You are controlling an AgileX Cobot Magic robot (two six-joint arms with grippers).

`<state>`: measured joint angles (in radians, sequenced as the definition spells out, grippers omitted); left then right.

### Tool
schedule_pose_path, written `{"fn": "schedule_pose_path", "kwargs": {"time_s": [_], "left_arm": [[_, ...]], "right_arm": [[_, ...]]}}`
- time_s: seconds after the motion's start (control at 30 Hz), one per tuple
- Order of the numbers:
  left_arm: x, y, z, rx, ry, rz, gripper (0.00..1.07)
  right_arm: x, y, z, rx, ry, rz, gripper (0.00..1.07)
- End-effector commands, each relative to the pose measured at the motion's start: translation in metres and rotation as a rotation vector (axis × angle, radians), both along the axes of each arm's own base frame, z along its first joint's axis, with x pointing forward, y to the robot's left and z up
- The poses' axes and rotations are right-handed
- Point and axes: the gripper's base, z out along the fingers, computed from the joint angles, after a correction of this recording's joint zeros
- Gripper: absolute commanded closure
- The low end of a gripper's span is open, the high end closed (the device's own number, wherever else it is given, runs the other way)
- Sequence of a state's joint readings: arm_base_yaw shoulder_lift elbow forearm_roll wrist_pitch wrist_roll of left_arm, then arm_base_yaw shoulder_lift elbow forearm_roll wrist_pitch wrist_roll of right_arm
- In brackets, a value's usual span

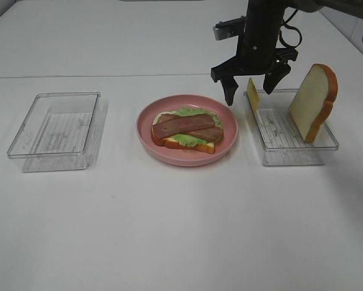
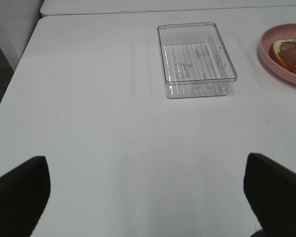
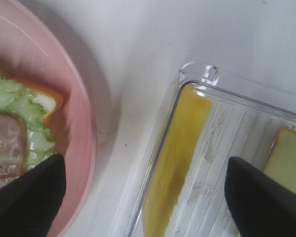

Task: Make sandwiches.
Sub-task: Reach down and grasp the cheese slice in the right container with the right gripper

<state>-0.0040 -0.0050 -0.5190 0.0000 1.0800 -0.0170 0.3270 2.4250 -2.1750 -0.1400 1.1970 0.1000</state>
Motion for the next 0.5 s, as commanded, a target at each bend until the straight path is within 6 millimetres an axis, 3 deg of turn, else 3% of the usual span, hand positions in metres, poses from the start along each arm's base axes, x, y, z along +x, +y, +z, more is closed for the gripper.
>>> {"fn": "schedule_pose_path", "kwargs": {"time_s": [0.03,0.2,0.27,0.3,0.33,0.37,0.4,0.43,0.47,0.5], "left_arm": [[-0.0012,0.0,-0.0004,-0.002,-0.016,0.003,0.07],[-0.0012,0.0,-0.0004,-0.002,-0.016,0.003,0.07],[-0.0012,0.0,-0.0004,-0.002,-0.016,0.003,0.07],[-0.0012,0.0,-0.0004,-0.002,-0.016,0.003,0.07],[-0.0012,0.0,-0.0004,-0.002,-0.016,0.003,0.07],[-0.0012,0.0,-0.0004,-0.002,-0.016,0.003,0.07],[-0.0012,0.0,-0.0004,-0.002,-0.016,0.003,0.07],[-0.0012,0.0,-0.0004,-0.002,-0.016,0.003,0.07],[-0.0012,0.0,-0.0004,-0.002,-0.016,0.003,0.07],[-0.0012,0.0,-0.0004,-0.002,-0.016,0.003,0.07]], "right_arm": [[0.0019,-0.0008,-0.0049,0.001,0.002,-0.009,0.22],[0.0019,-0.0008,-0.0049,0.003,0.0,-0.015,0.26],[0.0017,-0.0013,-0.0049,0.001,0.0,-0.04,0.38],[0.0017,-0.0013,-0.0049,0.001,0.0,-0.04,0.38],[0.0021,-0.0027,-0.0047,-0.011,-0.006,-0.065,0.52],[0.0021,-0.0027,-0.0047,-0.011,-0.006,-0.065,0.52],[0.0029,-0.0066,-0.004,-0.05,-0.02,-0.089,0.75],[0.0031,-0.0081,-0.0038,-0.066,-0.023,-0.092,0.88],[0.0031,-0.0081,-0.0038,-0.066,-0.023,-0.092,0.88],[0.0036,-0.0099,-0.0033,-0.087,-0.03,-0.089,1.07]]}}
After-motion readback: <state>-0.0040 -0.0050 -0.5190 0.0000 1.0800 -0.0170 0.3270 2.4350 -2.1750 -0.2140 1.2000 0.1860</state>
